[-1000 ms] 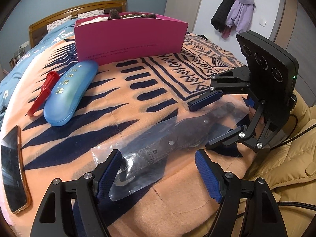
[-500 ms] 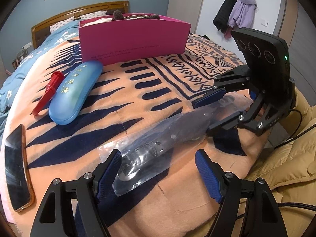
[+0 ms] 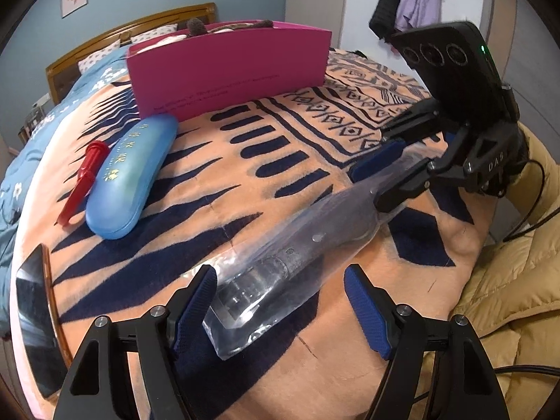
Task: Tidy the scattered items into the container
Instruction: 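Close the right tool on the clear plastic bag with dark strap, then lift the plastic bag with the right tool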
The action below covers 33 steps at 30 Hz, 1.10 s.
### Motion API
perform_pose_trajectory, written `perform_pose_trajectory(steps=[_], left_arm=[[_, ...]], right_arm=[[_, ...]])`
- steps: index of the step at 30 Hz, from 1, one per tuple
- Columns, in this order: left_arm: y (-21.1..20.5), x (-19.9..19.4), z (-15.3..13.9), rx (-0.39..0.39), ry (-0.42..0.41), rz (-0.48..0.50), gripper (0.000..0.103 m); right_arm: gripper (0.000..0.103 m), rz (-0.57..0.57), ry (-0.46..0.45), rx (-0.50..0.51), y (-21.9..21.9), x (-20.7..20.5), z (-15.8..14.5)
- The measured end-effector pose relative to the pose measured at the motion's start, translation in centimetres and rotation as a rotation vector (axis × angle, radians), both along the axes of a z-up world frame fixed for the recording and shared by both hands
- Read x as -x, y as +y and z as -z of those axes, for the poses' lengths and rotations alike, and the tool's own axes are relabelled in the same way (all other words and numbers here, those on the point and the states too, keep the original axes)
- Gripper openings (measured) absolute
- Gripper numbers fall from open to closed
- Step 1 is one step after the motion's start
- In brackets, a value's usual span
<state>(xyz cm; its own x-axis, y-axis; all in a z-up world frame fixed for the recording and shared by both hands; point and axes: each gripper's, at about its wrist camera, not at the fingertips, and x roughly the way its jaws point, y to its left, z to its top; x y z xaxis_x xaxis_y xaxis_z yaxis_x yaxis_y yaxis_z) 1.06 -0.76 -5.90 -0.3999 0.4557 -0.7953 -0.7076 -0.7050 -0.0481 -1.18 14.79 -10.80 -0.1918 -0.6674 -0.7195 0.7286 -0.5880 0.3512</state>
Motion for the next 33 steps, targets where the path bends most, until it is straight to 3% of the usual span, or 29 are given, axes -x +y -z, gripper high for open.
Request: perform_pose_trajectory(steps=[4,7,11,15,16,21,26,33], left_arm=[[0.0,0.3,0.2,-0.003,0.003,0.020,0.073],[-0.1,0.5,0.2,-0.012,0.000,0.019,0.066],[-0.1,0.7,0.1,-0.030,-0.011,0.019,0.062],[-0.2,1.1,0.1,-0.048,-0.035,0.013,0.061],[-0.2,1.2,0.1,-0.053,-0.041,0.012,0.061],[-0.2,1.6,0.0,-0.060,-0.051,0.007,0.061],[-0.4,1.9,0.0,-0.074,-0.058,0.003,0.061],[-0.9,2.4,-0.1,-0.098,-0.069,-0.006,0.061]], right_arm=[[0.041,0.007,-0.001,-0.001,0.0,0.1,0.0],[0.043,0.008,0.008,-0.008,0.0,0.0,-0.1],[0.046,0.001,0.076,-0.054,-0.3,-0.6,-0.7],[0.063,-0.033,0.168,-0.132,-1.1,-1.9,-1.1],[0.064,-0.048,0.193,-0.154,-1.5,-2.3,-1.1],[0.064,-0.082,0.295,-0.255,-2.7,-3.6,-0.7],[0.062,-0.062,0.301,-0.255,-2.5,-3.0,-0.5],[0.050,-0.060,0.302,-0.257,-2.7,-2.6,-0.4]])
